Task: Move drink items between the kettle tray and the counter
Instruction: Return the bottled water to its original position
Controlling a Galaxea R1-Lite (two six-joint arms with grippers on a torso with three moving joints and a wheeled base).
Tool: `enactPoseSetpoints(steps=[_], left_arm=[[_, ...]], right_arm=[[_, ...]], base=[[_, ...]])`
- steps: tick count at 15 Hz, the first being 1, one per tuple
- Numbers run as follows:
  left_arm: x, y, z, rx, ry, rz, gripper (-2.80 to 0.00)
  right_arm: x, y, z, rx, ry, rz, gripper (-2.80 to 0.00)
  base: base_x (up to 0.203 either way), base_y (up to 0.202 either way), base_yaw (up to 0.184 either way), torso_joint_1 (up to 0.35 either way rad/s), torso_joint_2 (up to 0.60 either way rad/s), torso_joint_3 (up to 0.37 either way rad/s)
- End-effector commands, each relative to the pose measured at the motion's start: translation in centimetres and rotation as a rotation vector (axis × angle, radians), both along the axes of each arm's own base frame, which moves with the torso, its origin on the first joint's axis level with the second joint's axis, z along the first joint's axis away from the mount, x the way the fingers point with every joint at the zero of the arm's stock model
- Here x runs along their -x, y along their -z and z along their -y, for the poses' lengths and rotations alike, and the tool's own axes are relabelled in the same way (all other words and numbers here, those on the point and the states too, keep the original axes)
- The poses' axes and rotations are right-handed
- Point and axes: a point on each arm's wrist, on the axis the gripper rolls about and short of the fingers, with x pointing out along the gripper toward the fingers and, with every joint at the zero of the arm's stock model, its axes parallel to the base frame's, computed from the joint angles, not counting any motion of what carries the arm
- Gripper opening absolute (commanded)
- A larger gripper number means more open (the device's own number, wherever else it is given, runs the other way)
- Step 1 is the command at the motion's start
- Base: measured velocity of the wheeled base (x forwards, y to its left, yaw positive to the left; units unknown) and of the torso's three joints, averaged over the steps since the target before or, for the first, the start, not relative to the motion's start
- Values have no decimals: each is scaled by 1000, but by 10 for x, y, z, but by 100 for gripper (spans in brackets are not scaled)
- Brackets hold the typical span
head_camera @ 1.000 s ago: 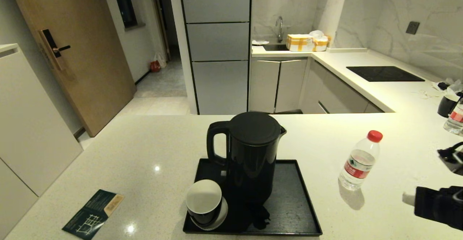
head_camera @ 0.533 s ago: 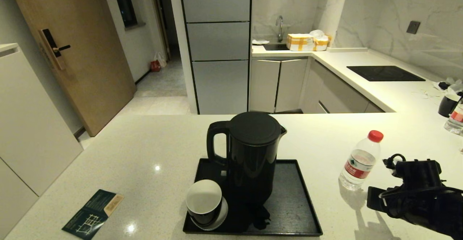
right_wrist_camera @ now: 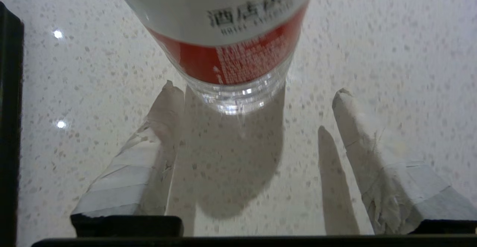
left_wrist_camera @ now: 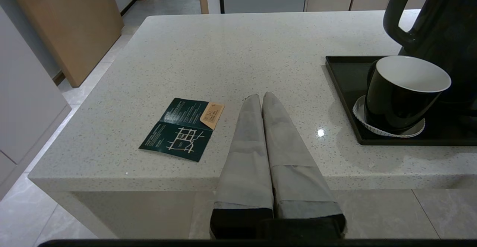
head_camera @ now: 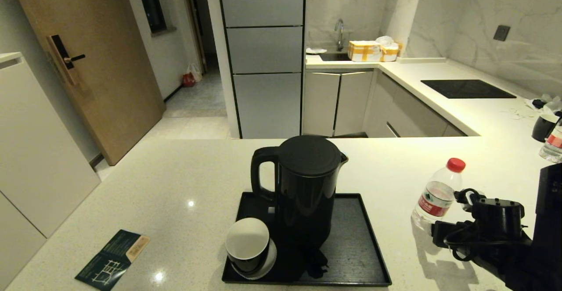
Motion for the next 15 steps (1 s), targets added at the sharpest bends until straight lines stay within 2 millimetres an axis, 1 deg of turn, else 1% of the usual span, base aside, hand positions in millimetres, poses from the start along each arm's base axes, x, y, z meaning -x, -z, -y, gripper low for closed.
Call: enactPoseSetpoints(steps=[1, 3, 7, 8, 10, 13, 15], left_arm=[[0, 0, 0, 0, -1, -1, -280], [0, 0, 0, 0, -1, -1, -280], [0, 0, 0, 0, -1, -1, -280], [0, 0, 0, 0, -1, -1, -280], [0, 0, 0, 0, -1, -1, -280], [0, 0, 0, 0, -1, -1, -280], [0, 0, 0, 0, -1, -1, -280]], right_arm=[[-3, 11, 0, 16, -8, 20, 0], [-7, 9, 0, 17, -9, 44, 0], [-26, 8, -1, 19, -8, 108, 0], [-27, 8, 0, 24, -7, 111, 0], [-41, 3, 0, 65, 2, 168, 0], [-58, -4, 0, 125, 42, 228, 0], [-60, -1, -4, 133, 39, 226, 0]], base=[[0, 0, 0, 0, 0, 0], [0, 0, 0, 0, 0, 0], [0, 0, 0, 0, 0, 0], [0, 0, 0, 0, 0, 0], [0, 0, 0, 0, 0, 0], [0, 0, 0, 0, 0, 0], [0, 0, 0, 0, 0, 0]])
